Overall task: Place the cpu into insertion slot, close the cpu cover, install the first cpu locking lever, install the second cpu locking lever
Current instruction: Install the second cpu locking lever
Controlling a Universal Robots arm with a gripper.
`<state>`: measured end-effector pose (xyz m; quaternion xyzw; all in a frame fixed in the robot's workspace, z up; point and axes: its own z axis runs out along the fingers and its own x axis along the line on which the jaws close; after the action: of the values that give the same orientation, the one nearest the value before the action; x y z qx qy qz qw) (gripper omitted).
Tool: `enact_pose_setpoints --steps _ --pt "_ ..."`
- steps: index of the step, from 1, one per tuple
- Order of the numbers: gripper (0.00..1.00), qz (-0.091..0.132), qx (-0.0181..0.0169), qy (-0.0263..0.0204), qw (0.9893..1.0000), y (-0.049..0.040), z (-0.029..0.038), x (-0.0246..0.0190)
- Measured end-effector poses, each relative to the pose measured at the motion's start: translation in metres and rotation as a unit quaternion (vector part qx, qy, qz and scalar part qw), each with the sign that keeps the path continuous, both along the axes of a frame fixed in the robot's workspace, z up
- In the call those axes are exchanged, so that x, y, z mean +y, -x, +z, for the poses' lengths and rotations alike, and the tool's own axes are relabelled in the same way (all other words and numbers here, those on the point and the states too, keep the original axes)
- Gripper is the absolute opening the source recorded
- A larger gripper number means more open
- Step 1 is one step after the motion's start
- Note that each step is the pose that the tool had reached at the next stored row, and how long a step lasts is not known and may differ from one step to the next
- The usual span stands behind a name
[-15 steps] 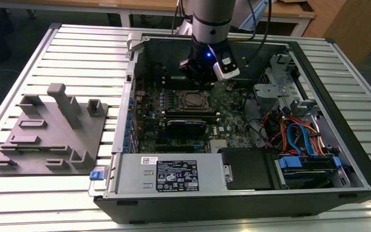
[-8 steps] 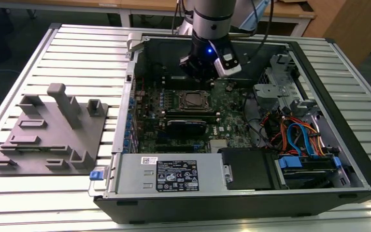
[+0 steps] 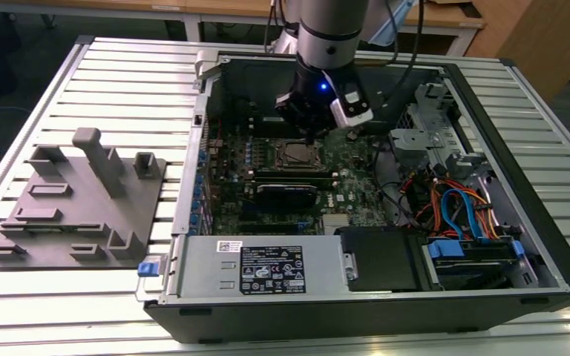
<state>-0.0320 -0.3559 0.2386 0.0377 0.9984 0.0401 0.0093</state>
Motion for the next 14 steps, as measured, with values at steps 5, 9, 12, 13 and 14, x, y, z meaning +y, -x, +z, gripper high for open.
enact_pose_setpoints --steps 5,9,12,13,14 --pt "0.10 0.001 0.0155 0.0002 0.9999 0.0000 -0.0001 -0.0022" --pt "0.10 0.001 0.0157 0.0001 0.9999 0.0000 -0.0003 -0.0091" --pt "0.10 0.001 0.0157 0.0001 0.9999 0.0000 -0.0003 -0.0145" --pt "0.10 0.001 0.0157 0.0001 0.9999 0.0000 -0.0003 -0.0165" --pt "0.10 0.001 0.0156 0.0001 0.9999 0.0000 -0.0003 -0.0182"
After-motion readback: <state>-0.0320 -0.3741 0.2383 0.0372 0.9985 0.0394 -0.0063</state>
